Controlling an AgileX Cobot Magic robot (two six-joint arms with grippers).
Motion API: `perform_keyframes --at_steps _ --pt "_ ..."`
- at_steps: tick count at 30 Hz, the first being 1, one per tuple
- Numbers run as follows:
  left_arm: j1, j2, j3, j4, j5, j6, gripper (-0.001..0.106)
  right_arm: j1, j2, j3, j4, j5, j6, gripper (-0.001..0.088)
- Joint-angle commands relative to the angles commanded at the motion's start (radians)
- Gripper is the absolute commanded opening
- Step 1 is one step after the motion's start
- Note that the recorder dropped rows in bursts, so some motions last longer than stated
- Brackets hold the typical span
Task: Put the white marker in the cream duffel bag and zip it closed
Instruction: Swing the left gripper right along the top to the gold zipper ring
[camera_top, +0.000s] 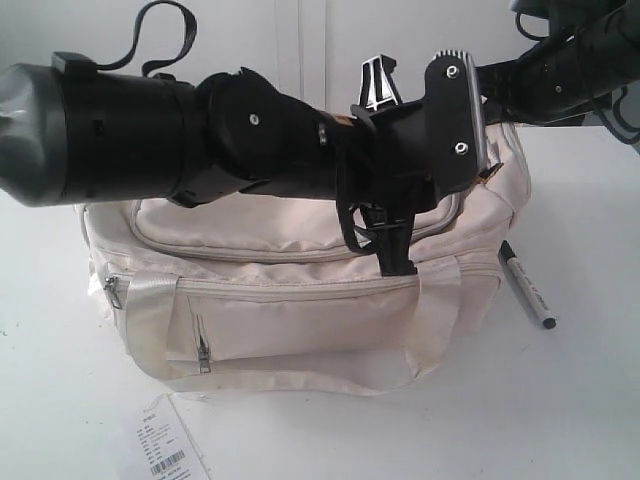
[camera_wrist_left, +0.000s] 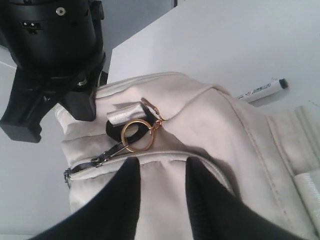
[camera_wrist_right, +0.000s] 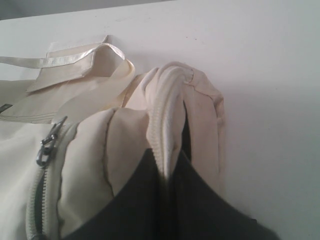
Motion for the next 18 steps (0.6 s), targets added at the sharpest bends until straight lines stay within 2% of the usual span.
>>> perform_keyframes --at_steps 10,13,18 --pt "-0.003 0.05 -0.079 0.0 0.017 -0.036 0.037 0.0 0.0 0.0 0.0 0.0 0.0 0.0" --pt "-0.003 0.064 -0.101 0.0 0.052 -0.072 0.042 0.0 0.0 0.0 0.0 0.0 0.0 0.0" --pt "-0.003 0.112 -0.146 0.0 0.035 -0.117 0.049 0.0 0.0 0.0 0.0 0.0 0.0 0.0"
